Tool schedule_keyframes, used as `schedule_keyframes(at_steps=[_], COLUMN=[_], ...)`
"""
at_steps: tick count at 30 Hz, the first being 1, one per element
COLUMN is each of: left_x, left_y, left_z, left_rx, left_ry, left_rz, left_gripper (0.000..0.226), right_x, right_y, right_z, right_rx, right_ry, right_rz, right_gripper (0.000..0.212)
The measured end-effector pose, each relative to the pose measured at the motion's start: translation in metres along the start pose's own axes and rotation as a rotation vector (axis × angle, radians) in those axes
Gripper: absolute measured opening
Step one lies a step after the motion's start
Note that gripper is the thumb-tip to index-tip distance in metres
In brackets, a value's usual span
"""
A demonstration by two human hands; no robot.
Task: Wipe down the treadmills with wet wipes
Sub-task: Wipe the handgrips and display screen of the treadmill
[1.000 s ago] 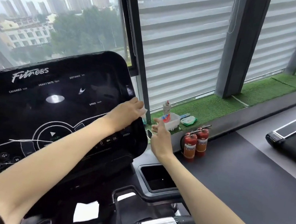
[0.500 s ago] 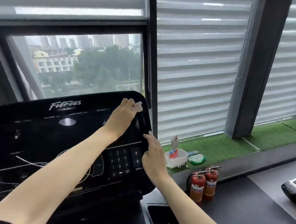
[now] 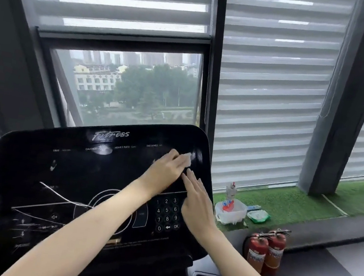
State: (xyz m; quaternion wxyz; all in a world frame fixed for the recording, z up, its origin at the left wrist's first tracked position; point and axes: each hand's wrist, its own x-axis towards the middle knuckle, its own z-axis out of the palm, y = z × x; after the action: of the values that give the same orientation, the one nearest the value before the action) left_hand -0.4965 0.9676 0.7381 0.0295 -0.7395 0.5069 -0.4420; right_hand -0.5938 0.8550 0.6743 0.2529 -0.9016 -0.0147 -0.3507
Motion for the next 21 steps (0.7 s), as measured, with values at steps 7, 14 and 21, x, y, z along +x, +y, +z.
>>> schedule_keyframes(at_steps=[7,14,21], left_x=[-0.003,-0.029,-0.039], left_y=[-0.011,-0.026,0.002], left_z=[0.000,0.002,0.008], left_rx=[-0.224,-0.055,-0.015], left_ry=[0.183,0.209,0.156], left_rz=[-0.526,-0.214,-0.181], left_gripper=[0.039,0.031,0.028], right_x=[-0.001,-0.001,-0.004], right_y=[0.005,0.002,-0.004], right_z=[0.015,0.015,0.021], right_rx=[-0.155,-0.259,-0.369], right_ry=[-0.052,-0.065,-0.054], right_rz=[-0.060,-0.068,-0.072], right_gripper=[0.069,0.070,0.072])
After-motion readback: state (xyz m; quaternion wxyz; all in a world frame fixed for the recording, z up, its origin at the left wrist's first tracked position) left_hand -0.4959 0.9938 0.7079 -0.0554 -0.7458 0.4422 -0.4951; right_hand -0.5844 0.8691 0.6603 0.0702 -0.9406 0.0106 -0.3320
